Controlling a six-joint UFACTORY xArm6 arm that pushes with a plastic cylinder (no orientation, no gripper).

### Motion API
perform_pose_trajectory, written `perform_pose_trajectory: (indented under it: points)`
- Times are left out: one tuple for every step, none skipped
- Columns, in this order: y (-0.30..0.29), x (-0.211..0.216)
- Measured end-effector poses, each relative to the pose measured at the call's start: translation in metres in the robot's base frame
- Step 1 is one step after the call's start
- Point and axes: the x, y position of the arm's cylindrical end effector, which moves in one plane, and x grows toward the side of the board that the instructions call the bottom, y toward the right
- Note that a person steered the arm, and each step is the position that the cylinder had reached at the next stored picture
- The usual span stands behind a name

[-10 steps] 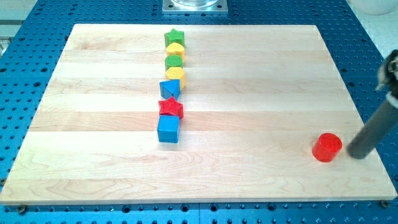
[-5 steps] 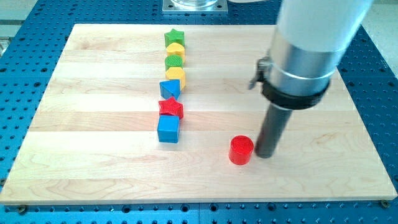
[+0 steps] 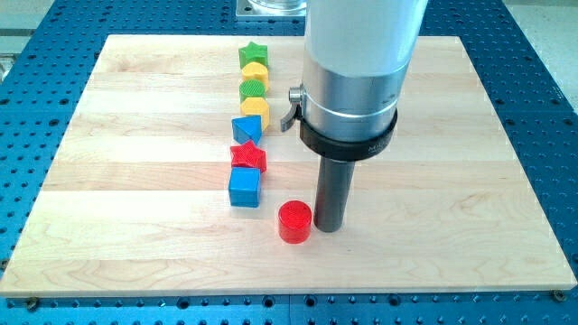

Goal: Move the red circle to the bottom right of the blue cube

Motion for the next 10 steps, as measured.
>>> perform_pose_trajectory:
  points:
    - [0.018,0.006]
    - [-0.022,0.005]
    - [0.000,0.032]
    - [-0.028,0.029]
    - [-0.057,0.013]
    - [-0.050,0.009]
    - [-0.040,-0.014]
    - [-0.062,-0.014]
    - [-0.064,-0.014]
    - [-0.039,0.001]
